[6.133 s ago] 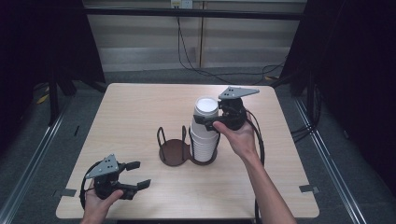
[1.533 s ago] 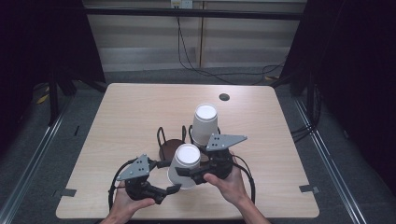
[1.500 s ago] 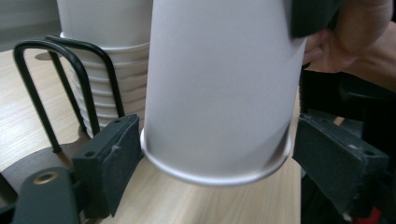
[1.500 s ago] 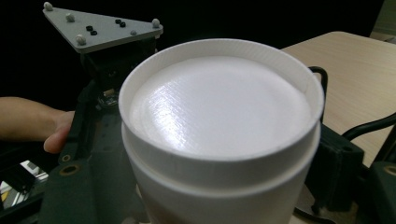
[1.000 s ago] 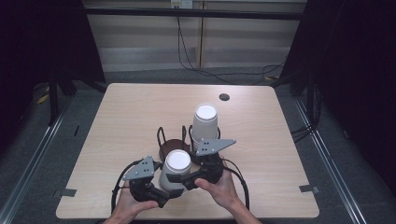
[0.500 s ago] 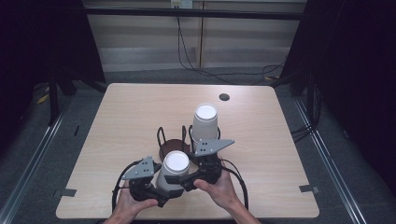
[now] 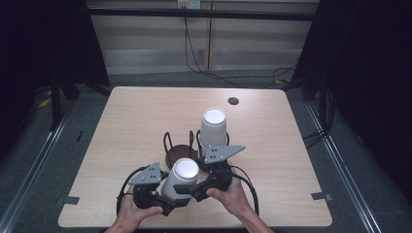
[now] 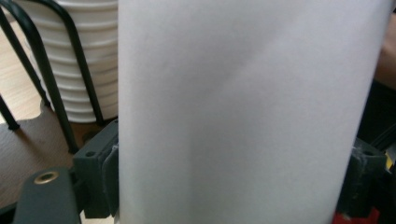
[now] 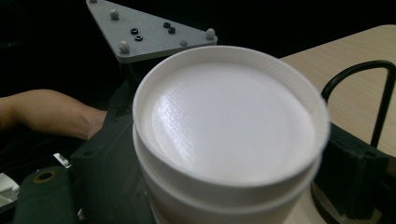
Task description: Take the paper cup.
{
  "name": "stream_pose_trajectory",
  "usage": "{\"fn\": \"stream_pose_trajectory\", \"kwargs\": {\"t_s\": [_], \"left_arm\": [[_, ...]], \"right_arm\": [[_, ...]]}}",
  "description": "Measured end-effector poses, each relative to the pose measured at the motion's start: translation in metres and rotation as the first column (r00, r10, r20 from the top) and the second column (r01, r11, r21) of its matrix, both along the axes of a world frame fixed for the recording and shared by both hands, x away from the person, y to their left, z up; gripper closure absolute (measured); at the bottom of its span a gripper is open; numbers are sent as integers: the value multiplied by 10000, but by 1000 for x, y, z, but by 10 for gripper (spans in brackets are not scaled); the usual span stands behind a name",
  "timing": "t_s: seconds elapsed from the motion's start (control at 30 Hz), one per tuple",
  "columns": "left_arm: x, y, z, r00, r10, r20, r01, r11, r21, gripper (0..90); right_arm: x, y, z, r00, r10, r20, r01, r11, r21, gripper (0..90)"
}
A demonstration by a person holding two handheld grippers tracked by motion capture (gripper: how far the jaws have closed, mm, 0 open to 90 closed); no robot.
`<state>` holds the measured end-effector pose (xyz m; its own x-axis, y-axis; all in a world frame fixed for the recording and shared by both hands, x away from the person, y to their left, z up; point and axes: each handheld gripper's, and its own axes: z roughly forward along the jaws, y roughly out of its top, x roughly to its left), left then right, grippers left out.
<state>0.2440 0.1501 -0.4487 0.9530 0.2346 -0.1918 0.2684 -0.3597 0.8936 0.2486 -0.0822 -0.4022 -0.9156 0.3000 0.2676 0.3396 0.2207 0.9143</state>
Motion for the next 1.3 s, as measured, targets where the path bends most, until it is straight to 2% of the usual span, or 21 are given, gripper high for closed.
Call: {"fn": "stream_pose_trajectory", "kwargs": {"t_s": [0.1, 0.17, 0.2, 0.23, 0.3, 0.4, 0.43, 0.47, 0.63, 0.8, 0.87, 0.9, 0.93, 0.97, 1.03, 1.07, 1.17, 1.23, 1.27, 1.3], "left_arm": [[1, 3, 2, 9999, -31, -111, 33, 9998, 174, 155], [5, 5, 4, 9985, -88, -544, 97, 9998, 162, 155], [6, 6, 5, 9981, -77, -612, 94, 9996, 273, 155], [6, 6, 5, 9981, -77, -612, 94, 9996, 273, 156], [6, 7, 6, 9982, -8, -598, 42, 9984, 560, 156], [7, 10, 6, 9978, 139, -648, -84, 9963, 851, 158], [7, 10, 6, 9973, 286, -672, -213, 9939, 1079, 158], [8, 10, 4, 9959, 364, -822, -242, 9891, 1453, 158], [7, 9, 4, 9959, 286, -856, -131, 9842, 1768, 157], [11, 6, 6, 9968, 250, -757, -68, 9729, 2313, 158], [13, 4, 5, 9966, 212, -793, -3, 9671, 2543, 159], [12, 4, 5, 9978, 278, -609, -96, 9599, 2803, 160], [10, 2, 7, 9994, 335, -74, -293, 9449, 3260, 160], [10, 2, 7, 9994, 335, -74, -293, 9449, 3260, 160], [10, 2, 9, 9995, 285, -149, -223, 9480, 3175, 161], [10, 2, 11, 9997, 216, -118, -164, 9433, 3314, 161], [9, -1, 14, 10000, -23, 57, 0, 9281, 3722, 162], [9, -2, 14, 9996, -233, -181, 286, 9171, 3977, 163], [8, -4, 14, 9993, -170, -327, 287, 9158, 4006, 165], [8, -5, 15, 9993, -283, -233, 355, 9064, 4209, 166]], "right_arm": [[1, -6, 1, 10000, -87, -39, 87, 9999, 72, 140], [2, -9, 2, 10000, -20, -8, 20, 10000, 25, 140], [2, -9, 2, 10000, -77, -3, 77, 10000, -28, 140], [2, -9, 2, 10000, -77, -3, 77, 10000, -28, 140], [2, -12, 4, 9999, -114, -31, 114, 9999, -95, 141], [3, -16, 8, 9999, -116, -53, 113, 9985, -537, 147], [4, -17, 9, 9997, -189, -152, 175, 9959, -885, 140], [4, -20, 10, 9997, -58, -234, 34, 9948, -1021, 145], [6, -25, 10, 9994, -116, -318, 73, 9913, -1315, 143], [5, -31, 12, 9998, -122, -175, 89, 9836, -1801, 141], [6, -33, 12, 9997, -2, -257, -46, 9823, -1870, 141], [7, -34, 11, 9997, -74, -222, 28, 9799, -1993, 141], [8, -35, 9, 9995, -29, -307, -36, 9777, -2100, 141], [8, -35, 9, 9995, -29, -307, -36, 9777, -2100, 141], [7, -33, 7, 9992, -1, -396, -94, 9708, -2395, 142], [6, -31, 6, 9993, 116, -347, -204, 9637, -2661, 143], [6, -30, 6, 9994, 153, -306, -228, 9650, -2612, 144], [6, -30, 4, 9990, 248, -373, -338, 9638, -2644, 144], [6, -29, 3, 9986, 296, -433, -402, 9619, -2704, 143], [6, -28, 2, 9981, 396, -472, -513, 9585, -2804, 143]]}}
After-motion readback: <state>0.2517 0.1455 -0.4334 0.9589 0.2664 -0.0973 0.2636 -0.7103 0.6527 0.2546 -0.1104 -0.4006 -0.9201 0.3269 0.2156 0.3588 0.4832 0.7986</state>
